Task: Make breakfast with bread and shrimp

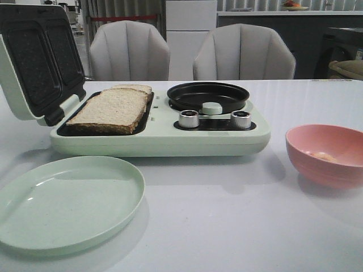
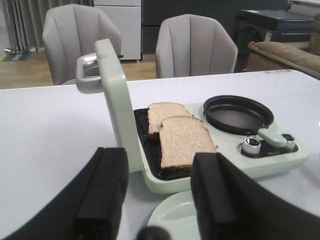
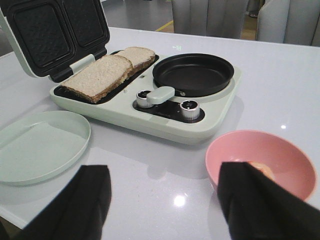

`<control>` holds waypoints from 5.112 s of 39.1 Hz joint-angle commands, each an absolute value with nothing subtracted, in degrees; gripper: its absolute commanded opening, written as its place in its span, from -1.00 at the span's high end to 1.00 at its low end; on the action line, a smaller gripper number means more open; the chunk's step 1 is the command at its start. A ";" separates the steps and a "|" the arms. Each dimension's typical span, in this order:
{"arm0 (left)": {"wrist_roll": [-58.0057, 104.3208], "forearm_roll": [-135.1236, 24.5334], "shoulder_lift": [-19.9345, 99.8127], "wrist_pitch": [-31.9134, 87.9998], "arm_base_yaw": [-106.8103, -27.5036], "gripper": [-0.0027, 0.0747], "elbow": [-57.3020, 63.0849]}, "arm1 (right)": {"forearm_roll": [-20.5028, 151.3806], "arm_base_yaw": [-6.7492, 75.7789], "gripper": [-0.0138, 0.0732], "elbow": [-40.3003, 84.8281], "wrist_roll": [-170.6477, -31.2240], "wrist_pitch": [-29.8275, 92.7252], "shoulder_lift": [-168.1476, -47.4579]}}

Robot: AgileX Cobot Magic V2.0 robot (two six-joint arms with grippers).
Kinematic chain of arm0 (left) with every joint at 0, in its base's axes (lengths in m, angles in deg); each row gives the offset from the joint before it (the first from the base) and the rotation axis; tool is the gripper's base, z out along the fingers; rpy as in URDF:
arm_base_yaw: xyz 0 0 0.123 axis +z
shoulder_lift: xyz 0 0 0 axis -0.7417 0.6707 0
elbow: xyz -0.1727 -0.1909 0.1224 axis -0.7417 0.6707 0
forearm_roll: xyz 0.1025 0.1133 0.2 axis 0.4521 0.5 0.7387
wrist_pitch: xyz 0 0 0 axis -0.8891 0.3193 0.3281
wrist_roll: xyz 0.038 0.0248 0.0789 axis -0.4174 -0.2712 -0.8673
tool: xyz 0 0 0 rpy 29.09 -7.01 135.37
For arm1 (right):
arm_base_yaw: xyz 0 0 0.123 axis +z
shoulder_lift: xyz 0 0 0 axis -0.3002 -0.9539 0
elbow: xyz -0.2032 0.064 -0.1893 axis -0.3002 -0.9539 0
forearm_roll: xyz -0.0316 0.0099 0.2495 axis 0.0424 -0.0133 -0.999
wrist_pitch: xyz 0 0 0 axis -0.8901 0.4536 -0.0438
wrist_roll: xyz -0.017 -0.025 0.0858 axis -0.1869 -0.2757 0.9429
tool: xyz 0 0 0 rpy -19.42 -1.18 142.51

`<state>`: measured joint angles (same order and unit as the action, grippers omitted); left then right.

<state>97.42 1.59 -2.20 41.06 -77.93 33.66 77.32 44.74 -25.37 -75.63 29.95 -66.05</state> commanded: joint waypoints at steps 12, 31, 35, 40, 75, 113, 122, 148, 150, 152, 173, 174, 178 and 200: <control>117.88 23.50 23.30 40.84 -77.99 -0.10 13.32 | 77.38 44.58 -0.58 -23.69 -75.68 25.78 -66.26; 114.77 4.69 47.82 38.11 -59.77 0.03 -5.67 | 77.38 44.58 -0.58 -23.69 -75.68 25.78 -66.26; 105.12 -11.90 51.07 35.30 -52.89 0.03 -7.61 | 77.38 44.58 -0.58 -23.69 -75.68 25.78 -66.26; 85.62 -33.10 54.35 36.31 -47.40 0.03 -9.30 | 77.38 44.58 -0.58 -23.69 -75.68 25.78 -66.26; 22.39 -117.15 76.17 57.13 -33.51 0.37 -9.59 | 77.38 44.58 -0.58 -23.69 -75.68 25.78 -66.26; -0.85 -123.32 86.46 60.47 -54.67 0.40 -9.59 | 77.38 44.58 -0.58 -23.69 -75.68 25.78 -66.26; -0.85 -123.20 90.15 60.72 -56.24 0.40 -9.59 | 77.38 44.58 -0.58 -23.69 -75.68 25.78 -66.26; 19.11 -80.54 74.31 61.44 -55.37 0.40 -20.02 | 77.38 44.58 -0.58 -23.69 -75.68 25.78 -66.26; 22.16 -75.93 72.17 61.56 -55.37 0.40 -20.94 | 77.38 44.58 -0.58 -23.69 -75.68 25.78 -66.26; 25.40 -70.95 69.35 61.06 -55.37 0.40 -21.58 | 77.38 44.58 -0.58 -23.69 -75.68 25.78 -66.26; 41.06 -46.95 46.98 50.45 -55.50 0.40 -12.03 | 77.38 44.58 -0.58 -23.69 -75.68 25.78 -66.26; 41.06 -46.95 45.39 49.39 -55.50 0.40 -10.49 | 77.38 44.58 -0.58 -23.69 -75.68 25.78 -66.26; 41.18 -46.95 39.13 44.93 -55.50 0.40 -4.10 | 77.38 44.58 -0.58 -23.69 -75.68 25.78 -66.26; 41.28 -51.97 3.39 32.35 -56.84 0.58 27.06 | 77.43 44.58 -0.58 -23.69 -75.68 25.32 -66.26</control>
